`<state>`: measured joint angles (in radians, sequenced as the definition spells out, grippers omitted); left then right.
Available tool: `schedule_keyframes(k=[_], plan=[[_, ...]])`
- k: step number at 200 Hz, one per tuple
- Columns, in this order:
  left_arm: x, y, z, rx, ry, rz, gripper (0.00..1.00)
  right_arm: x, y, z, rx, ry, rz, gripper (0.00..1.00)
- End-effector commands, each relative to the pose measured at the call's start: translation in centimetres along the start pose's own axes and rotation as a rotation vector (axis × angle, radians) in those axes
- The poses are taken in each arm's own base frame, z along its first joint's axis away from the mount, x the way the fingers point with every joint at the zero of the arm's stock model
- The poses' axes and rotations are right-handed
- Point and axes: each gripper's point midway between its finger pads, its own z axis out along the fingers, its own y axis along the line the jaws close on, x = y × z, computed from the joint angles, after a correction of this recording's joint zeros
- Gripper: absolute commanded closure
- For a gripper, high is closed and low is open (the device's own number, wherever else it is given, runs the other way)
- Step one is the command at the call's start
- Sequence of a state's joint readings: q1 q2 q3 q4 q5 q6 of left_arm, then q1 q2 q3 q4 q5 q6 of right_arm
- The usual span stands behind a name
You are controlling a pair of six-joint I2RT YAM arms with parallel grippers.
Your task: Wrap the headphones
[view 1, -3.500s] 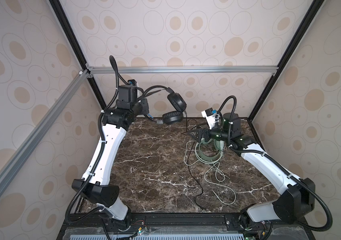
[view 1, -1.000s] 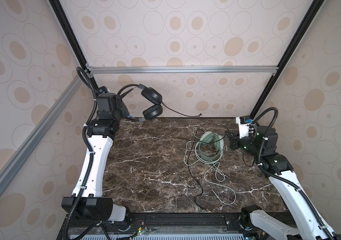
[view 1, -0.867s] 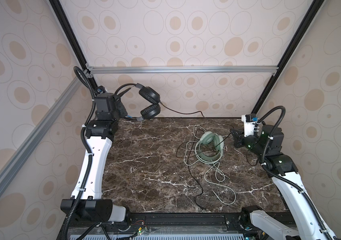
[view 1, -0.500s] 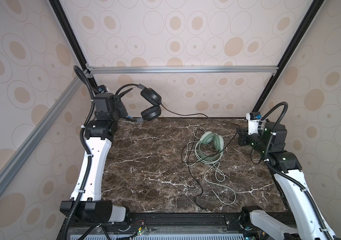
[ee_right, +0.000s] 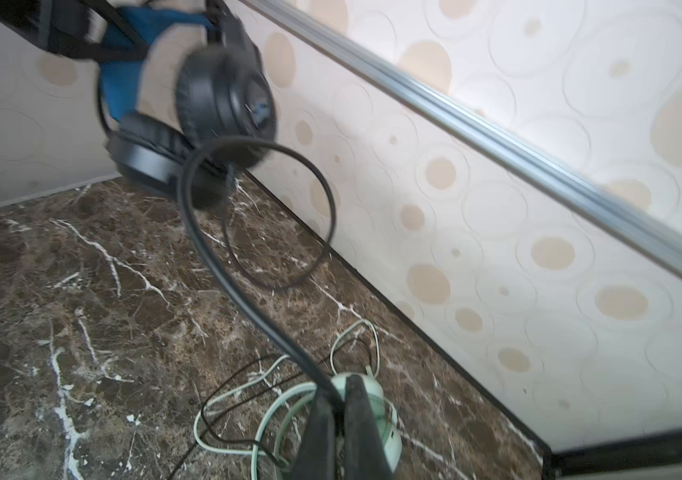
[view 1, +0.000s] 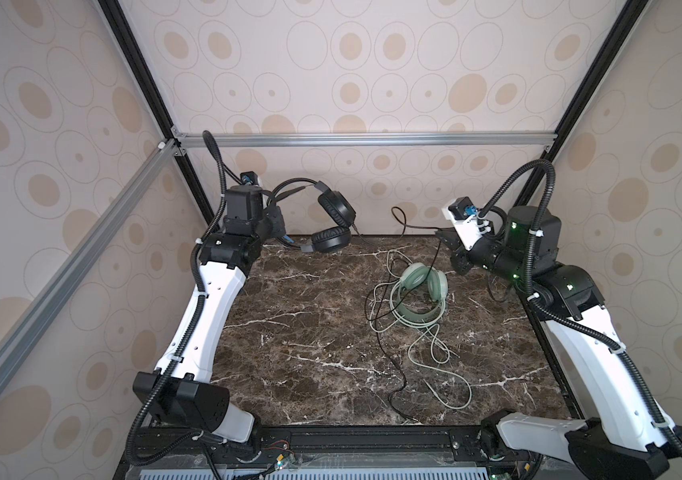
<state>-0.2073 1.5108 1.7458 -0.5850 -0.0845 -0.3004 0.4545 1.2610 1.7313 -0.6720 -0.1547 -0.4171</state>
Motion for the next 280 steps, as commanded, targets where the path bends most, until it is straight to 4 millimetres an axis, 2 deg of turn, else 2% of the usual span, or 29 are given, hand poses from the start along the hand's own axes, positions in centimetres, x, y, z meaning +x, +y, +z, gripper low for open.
schedule_keyframes(k=[1,18,33,80,115,163,195,233,255,260,280], plan=[[-2.3,-2.1,-1.1,0.060,-0.071,0.029,1.00,-2.4,2.4,0.1,-0.081,-0.003,-0.136,1.00],[-1.5,-3.6,-0.7,0.105,-0.058,0.069,1.00,-4.2,3.6,0.9,-0.118,-0.022,-0.182,1.00],[-0.9,-5.1,-0.5,0.148,-0.047,0.115,1.00,-5.2,3.6,1.7,-0.117,-0.040,-0.172,1.00],[0.7,-9.3,-1.6,0.314,-0.033,0.211,1.00,-6.0,3.5,4.9,-0.105,-0.029,-0.128,1.00],[2.0,-12.0,-2.8,0.447,-0.022,0.256,1.00,-5.3,2.8,7.5,-0.062,0.019,-0.079,1.00],[3.0,-14.5,-4.9,0.566,-0.027,0.289,1.00,-2.9,0.1,10.2,0.086,0.136,-0.024,1.00],[2.5,-15.3,-6.4,0.625,-0.051,0.268,1.00,-1.0,-2.2,10.7,0.136,0.202,0.077,1.00],[1.9,-16.3,-7.9,0.706,-0.069,0.231,1.00,1.2,-3.4,11.3,0.135,0.255,0.172,1.00],[1.6,-16.8,-8.8,0.748,-0.084,0.208,1.00,1.5,-3.3,11.4,0.124,0.261,0.187,1.00],[1.5,-16.9,-9.0,0.759,-0.088,0.202,1.00,0.6,-3.6,11.0,0.129,0.238,0.191,1.00],[0.7,-17.3,-9.8,0.792,-0.112,0.168,1.00,1.1,-3.7,11.1,0.105,0.239,0.227,1.00]])
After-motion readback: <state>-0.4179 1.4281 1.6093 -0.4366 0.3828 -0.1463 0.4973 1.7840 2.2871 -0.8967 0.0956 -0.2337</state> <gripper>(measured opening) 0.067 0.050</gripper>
